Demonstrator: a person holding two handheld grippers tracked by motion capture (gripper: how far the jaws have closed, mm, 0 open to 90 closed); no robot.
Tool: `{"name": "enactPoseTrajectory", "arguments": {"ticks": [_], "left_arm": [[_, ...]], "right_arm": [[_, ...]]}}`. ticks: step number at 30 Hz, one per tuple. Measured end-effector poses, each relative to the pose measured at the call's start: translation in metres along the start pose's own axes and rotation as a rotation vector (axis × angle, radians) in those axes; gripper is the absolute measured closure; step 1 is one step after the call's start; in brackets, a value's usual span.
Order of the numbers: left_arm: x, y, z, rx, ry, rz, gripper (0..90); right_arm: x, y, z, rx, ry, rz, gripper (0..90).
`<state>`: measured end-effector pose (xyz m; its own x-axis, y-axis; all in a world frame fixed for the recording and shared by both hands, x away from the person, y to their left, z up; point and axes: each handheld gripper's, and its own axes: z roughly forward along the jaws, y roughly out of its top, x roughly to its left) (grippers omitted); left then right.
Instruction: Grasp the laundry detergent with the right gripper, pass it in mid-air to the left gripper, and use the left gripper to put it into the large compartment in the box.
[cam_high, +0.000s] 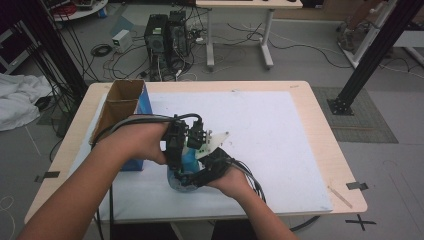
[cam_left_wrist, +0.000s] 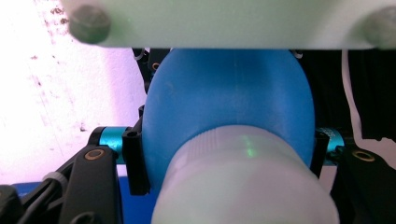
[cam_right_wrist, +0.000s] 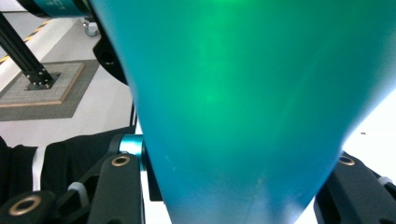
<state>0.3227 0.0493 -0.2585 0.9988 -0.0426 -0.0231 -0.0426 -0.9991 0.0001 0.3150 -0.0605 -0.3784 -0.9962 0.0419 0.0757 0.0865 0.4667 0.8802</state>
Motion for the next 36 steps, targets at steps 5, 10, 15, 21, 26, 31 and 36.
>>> {"name": "enactPoseTrajectory", "arguments": {"ticks": [5, 10, 15, 21, 26, 31, 36], "left_arm": [[-0.001, 0.0, -0.003, -0.002, 0.007, 0.005, 38.2], [-0.002, 0.0, -0.008, -0.011, 0.023, 0.005, 38.2], [-0.001, 0.001, -0.014, 0.001, 0.024, -0.001, 38.2], [0.0, -0.002, -0.017, 0.006, 0.029, -0.022, 38.2], [0.002, -0.007, -0.022, 0.001, 0.023, -0.043, 38.2], [0.003, -0.01, -0.029, 0.001, 0.017, -0.066, 38.2], [0.006, -0.014, -0.038, -0.002, 0.021, -0.109, 38.1]], "right_arm": [[0.001, 0.0, -0.001, -0.01, -0.001, 0.004, 44.8], [-0.001, 0.0, -0.007, -0.029, -0.022, 0.007, 42.3], [-0.003, -0.003, -0.012, -0.006, -0.027, 0.03, 32.7], [-0.002, -0.003, -0.021, -0.009, -0.052, 0.038, 30.2], [-0.003, -0.002, -0.033, -0.008, -0.088, 0.036, 24.0], [-0.004, 0.0, -0.048, 0.008, -0.117, 0.036, 22.7], [-0.005, 0.002, -0.064, 0.04, -0.149, 0.043, 21.3]]}}
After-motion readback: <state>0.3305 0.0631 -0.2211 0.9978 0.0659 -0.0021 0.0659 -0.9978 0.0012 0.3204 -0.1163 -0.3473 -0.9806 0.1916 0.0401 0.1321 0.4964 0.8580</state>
